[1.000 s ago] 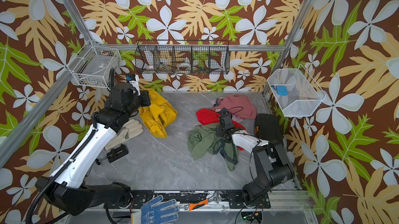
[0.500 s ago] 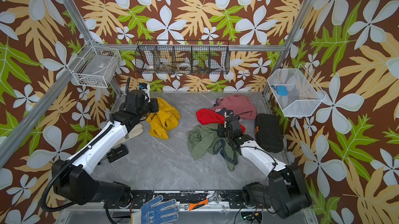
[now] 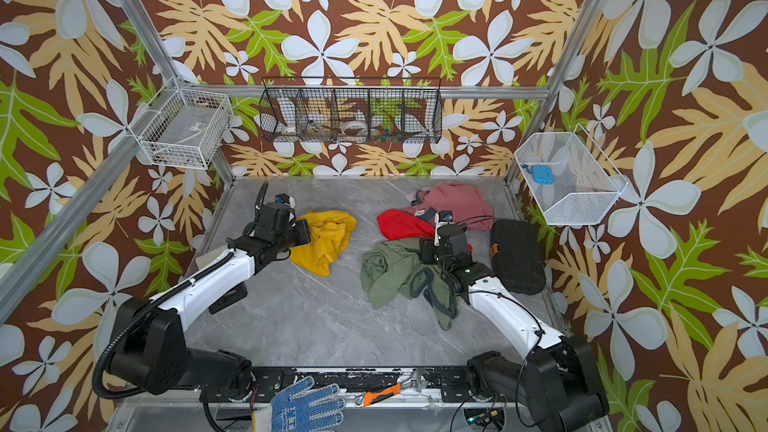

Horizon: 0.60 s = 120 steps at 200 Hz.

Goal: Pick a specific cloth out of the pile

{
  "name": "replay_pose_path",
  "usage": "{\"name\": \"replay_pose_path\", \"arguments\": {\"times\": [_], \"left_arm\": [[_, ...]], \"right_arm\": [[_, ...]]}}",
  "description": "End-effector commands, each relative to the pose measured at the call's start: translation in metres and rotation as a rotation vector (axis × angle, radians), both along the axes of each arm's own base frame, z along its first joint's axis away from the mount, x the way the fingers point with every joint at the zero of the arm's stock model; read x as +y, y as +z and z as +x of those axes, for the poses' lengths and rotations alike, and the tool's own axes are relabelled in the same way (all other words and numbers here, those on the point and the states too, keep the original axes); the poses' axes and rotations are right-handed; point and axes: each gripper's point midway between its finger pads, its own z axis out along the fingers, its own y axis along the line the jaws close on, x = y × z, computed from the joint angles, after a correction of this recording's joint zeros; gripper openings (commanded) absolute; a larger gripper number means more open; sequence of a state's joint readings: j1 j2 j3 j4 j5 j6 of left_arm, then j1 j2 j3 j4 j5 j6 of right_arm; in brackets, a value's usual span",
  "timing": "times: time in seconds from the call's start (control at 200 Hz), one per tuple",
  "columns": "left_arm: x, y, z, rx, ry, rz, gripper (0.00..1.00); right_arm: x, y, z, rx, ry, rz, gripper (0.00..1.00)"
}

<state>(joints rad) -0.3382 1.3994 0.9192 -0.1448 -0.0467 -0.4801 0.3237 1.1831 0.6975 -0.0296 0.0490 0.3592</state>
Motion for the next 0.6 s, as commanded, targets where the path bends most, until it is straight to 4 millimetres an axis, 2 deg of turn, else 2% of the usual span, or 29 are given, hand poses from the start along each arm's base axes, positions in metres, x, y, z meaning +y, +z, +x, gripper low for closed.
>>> {"name": "replay_pose_path", "arguments": {"times": [0.0, 0.22, 0.34, 0.495, 0.596], "left_arm": [[0.000, -0.012, -0.006, 0.027, 0.058, -0.059, 0.00], [0.011, -0.063, -0.022, 0.146, 0.120, -0.037, 0.00], [0.011, -0.078, -0.025, 0.186, 0.119, -0.023, 0.17], [0.013, -0.074, -0.030, 0.165, 0.128, -0.005, 0.48], [0.017, -0.076, -0.039, 0.165, 0.147, 0.044, 0.63]], "right_arm": [[0.000, -0.001, -0.002, 0.007, 0.001, 0.002, 0.63], [-0.001, -0.005, -0.003, 0.031, 0.003, -0.016, 0.64], [-0.002, -0.004, -0.003, 0.028, 0.002, -0.027, 0.64], [-0.009, 0.001, -0.004, 0.012, -0.016, -0.059, 0.66], [-0.013, 0.005, -0.003, 0.001, -0.031, -0.083, 0.68]]}}
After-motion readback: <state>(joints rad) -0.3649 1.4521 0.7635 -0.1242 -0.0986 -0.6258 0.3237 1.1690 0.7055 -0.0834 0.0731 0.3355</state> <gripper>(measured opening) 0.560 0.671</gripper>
